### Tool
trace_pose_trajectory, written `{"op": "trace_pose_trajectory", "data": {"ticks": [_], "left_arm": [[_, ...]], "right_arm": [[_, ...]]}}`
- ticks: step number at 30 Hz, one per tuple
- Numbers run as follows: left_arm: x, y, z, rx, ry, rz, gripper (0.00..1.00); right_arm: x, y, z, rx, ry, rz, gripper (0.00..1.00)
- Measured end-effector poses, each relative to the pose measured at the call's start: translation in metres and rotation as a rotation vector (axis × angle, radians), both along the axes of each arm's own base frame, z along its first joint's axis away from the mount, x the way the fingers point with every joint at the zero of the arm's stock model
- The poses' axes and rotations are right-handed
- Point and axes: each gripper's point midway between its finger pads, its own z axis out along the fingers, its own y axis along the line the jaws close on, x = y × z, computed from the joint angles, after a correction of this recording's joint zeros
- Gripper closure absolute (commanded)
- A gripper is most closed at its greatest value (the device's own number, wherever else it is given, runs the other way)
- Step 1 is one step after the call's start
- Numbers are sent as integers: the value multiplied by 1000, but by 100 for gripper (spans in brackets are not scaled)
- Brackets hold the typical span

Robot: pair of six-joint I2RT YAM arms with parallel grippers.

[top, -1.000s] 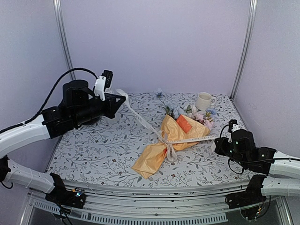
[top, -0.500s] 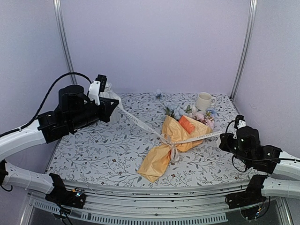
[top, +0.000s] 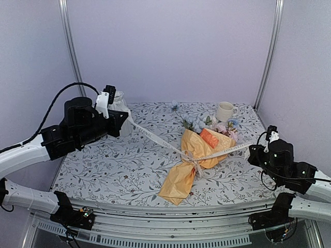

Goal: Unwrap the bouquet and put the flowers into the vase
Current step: Untie the ribbon from the tied bouquet.

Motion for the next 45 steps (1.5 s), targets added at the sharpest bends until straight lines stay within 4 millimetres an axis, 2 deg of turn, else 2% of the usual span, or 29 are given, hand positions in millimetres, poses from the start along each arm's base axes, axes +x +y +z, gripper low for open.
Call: {"op": "trace_pose_trajectory", "data": {"ticks": [8, 20, 28, 34, 38, 41, 45], "left_arm": [[3, 4, -5, 6, 10, 21, 100], [13, 17, -10, -5, 38, 65, 100], [14, 28, -12, 4, 50, 91, 100], [15, 40, -3, -14, 35, 118, 100], [15, 41, 3, -16, 26, 115, 100], [17, 35, 17, -21, 9, 95, 100], [20, 30, 47, -40, -36, 82, 100]], "right_arm": [[1, 4, 5, -30, -2, 27, 96], [15, 31, 75, -61, -100, 126, 97], [15, 31, 92, -66, -133, 131, 97], [13, 24, 99, -59, -153, 112, 97], [13, 22, 98, -60, -152, 104, 97], [13, 22, 97, -55, -149, 102, 97], [12, 21, 92, -47, -138, 96, 97]]}}
